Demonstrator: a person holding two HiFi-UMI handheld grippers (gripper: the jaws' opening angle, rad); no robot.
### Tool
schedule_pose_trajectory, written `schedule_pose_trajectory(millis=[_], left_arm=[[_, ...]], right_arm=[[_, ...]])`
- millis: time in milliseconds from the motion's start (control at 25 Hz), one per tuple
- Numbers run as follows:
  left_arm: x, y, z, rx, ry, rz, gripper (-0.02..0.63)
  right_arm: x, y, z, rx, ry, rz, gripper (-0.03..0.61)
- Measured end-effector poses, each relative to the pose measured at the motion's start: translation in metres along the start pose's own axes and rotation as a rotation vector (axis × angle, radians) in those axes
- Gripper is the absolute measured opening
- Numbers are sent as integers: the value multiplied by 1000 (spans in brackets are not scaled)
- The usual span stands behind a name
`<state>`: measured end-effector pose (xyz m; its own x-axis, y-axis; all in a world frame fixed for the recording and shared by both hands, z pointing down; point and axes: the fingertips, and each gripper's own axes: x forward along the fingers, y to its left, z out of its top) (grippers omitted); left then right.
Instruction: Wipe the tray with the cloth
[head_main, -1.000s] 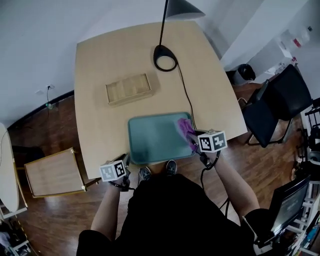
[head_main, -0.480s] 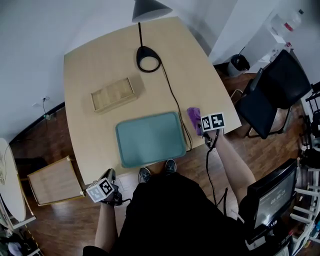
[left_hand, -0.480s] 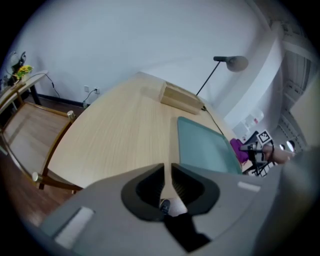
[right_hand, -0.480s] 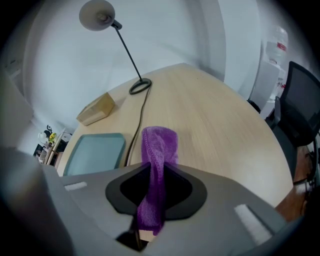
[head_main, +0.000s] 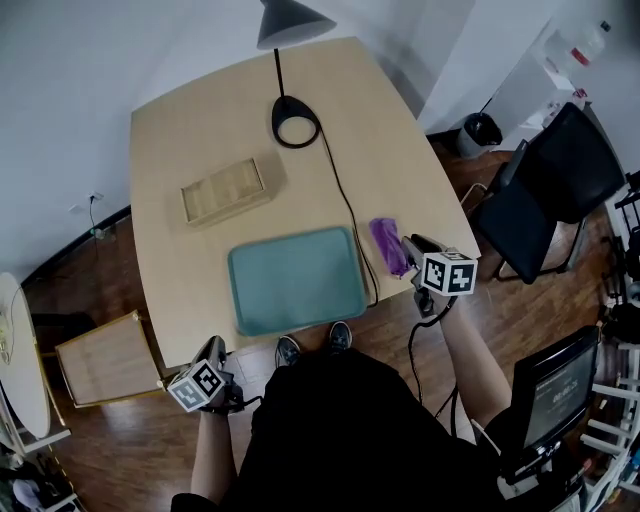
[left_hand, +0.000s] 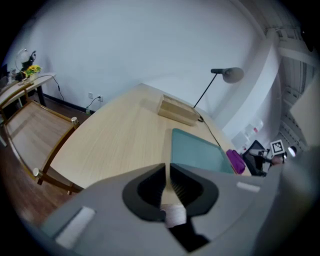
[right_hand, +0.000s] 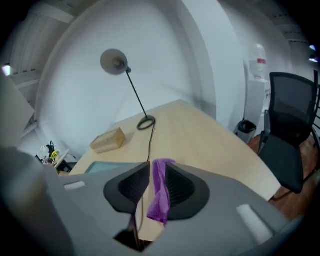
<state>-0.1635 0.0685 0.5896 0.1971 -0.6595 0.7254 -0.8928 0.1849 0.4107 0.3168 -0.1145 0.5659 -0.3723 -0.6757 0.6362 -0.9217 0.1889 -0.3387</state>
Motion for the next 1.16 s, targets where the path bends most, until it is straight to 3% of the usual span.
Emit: schedule_pose_trajectory(millis=[160, 280, 440, 760, 960, 1160], left_arm=[[-11, 2, 21, 11, -86, 52, 40], [-17, -2, 32, 25, -125, 75, 35], [-27, -22, 39, 66, -156, 70, 32], [-50, -73, 52, 263, -223, -4, 32], [-62, -91, 66, 360, -286, -75, 32], [-85, -83, 78, 458, -334, -104, 32]], right_arm=[[-57, 20, 41, 71, -212, 56, 21], [-82, 44, 53, 45, -276, 107, 15], [-91, 80, 52, -66, -301, 145, 15], [-74, 143, 14, -158, -256, 242, 15], [-81, 173, 13, -235, -271, 232, 15], [-95, 213, 12, -283, -312, 213, 12]])
